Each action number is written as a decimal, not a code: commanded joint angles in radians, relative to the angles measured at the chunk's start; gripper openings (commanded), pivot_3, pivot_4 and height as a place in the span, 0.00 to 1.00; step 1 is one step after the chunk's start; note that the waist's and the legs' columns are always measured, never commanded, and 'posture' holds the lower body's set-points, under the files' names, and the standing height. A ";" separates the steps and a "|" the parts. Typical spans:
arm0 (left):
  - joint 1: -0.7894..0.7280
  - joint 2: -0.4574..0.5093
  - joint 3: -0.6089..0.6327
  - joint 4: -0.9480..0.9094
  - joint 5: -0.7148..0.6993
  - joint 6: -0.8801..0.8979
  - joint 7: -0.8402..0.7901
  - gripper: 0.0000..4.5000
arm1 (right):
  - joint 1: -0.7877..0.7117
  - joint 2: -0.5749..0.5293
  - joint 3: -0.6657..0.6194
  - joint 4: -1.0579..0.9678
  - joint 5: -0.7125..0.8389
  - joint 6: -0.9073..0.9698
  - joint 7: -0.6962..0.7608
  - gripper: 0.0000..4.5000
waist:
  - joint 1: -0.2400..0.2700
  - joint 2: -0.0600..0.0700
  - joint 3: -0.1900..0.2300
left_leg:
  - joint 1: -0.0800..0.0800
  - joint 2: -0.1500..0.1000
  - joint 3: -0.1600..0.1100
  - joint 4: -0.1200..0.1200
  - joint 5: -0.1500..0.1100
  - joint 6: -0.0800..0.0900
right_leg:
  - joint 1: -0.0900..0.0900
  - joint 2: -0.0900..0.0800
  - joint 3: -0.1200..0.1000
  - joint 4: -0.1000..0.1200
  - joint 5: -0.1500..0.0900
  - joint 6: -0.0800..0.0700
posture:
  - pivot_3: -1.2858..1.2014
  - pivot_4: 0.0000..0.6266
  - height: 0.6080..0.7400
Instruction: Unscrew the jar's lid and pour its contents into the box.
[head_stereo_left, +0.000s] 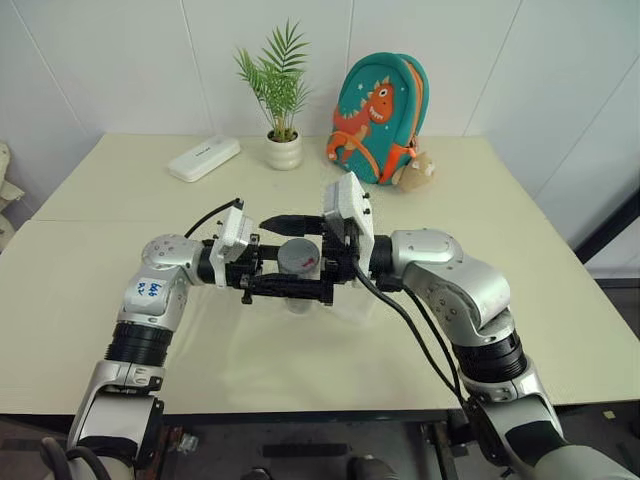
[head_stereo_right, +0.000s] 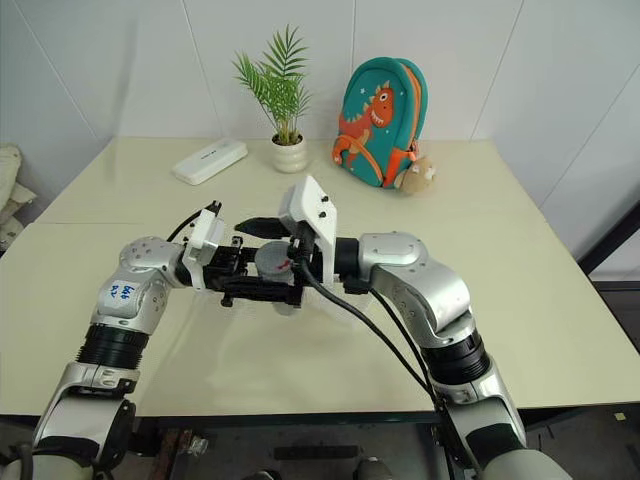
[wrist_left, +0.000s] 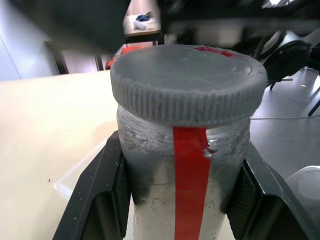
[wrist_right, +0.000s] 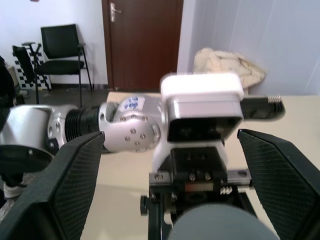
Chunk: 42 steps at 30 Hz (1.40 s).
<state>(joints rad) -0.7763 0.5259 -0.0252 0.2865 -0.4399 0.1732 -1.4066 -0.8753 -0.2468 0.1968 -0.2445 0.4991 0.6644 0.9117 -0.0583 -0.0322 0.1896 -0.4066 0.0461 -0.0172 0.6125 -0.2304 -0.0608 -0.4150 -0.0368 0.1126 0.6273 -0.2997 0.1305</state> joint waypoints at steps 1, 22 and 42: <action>-0.002 0.007 0.005 -0.038 -0.003 -0.002 0.004 0.45 | -0.026 0.003 -0.004 -0.003 0.003 -0.036 0.004 0.99 | 0.000 0.000 0.000 | 0.000 0.000 0.000 0.000 0.000 0.000 | 0.000 0.000 0.000 0.000 0.000 0.000 | 0.52 0.24 1.00; 0.000 -0.001 0.019 -0.050 -0.013 -0.037 -0.002 0.45 | -0.045 -0.012 0.017 0.112 -0.083 -0.125 0.022 0.99 | -0.001 0.000 0.000 | 0.000 0.000 0.000 0.000 0.000 0.000 | 0.000 0.000 0.000 0.000 0.000 0.000 | 0.52 0.24 1.00; 0.018 0.009 0.028 -0.063 -0.029 -0.026 -0.021 0.45 | -0.038 -0.126 -0.047 0.116 -0.082 -0.114 0.029 0.99 | 0.000 0.000 0.000 | 0.000 0.000 0.000 0.000 0.000 0.000 | 0.000 0.000 0.000 0.000 0.000 0.000 | 0.52 0.24 1.00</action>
<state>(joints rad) -0.7666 0.5241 -0.0131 0.2539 -0.4395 0.1592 -1.4036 -0.8981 -0.3434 0.2207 -0.1132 0.4144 0.5487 0.9534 -0.0583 -0.0320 0.1897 -0.4067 0.0462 -0.0170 0.6126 -0.2305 -0.0609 -0.4152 -0.0368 0.1127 0.6273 -0.2998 0.1302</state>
